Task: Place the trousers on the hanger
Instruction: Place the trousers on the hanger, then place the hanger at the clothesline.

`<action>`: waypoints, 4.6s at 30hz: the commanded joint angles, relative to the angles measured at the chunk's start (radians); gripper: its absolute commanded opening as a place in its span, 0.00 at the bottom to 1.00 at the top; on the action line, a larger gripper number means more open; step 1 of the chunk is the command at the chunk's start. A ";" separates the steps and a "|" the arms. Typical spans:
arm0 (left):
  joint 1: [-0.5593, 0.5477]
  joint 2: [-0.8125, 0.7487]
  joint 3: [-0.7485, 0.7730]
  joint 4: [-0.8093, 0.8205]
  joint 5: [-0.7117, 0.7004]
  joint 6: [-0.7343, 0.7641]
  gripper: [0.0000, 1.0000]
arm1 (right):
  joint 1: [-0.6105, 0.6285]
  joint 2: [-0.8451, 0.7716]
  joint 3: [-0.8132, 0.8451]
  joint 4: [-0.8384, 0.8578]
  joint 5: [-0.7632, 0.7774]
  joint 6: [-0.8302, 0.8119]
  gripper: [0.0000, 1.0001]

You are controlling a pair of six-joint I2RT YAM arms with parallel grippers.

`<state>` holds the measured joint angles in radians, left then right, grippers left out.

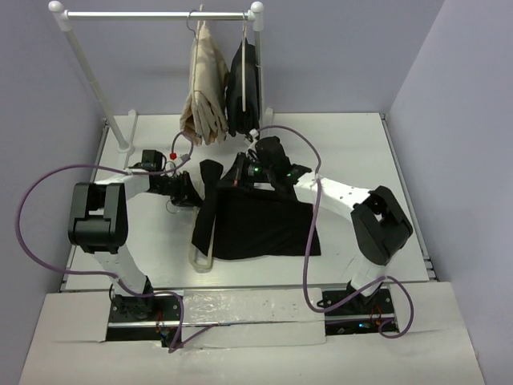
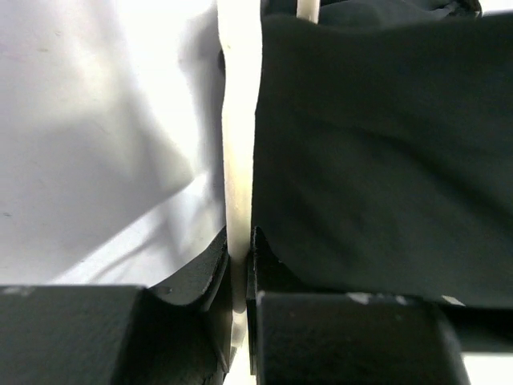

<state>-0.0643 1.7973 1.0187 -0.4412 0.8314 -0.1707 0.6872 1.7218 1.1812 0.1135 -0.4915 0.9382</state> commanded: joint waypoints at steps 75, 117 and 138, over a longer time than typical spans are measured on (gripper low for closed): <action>-0.020 -0.072 0.054 -0.137 -0.364 0.155 0.00 | -0.432 -0.168 -0.124 -0.434 0.047 -0.536 0.00; -0.022 -0.190 0.152 -0.183 -0.293 -0.052 0.00 | 0.361 0.245 0.143 0.135 0.332 0.094 0.63; -0.022 -0.200 0.176 -0.209 -0.331 -0.018 0.32 | 0.318 0.315 0.156 0.204 0.211 0.215 0.00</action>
<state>-0.0891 1.6493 1.1507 -0.6334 0.5152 -0.2016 1.0264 2.0827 1.3472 0.2329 -0.2478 1.1099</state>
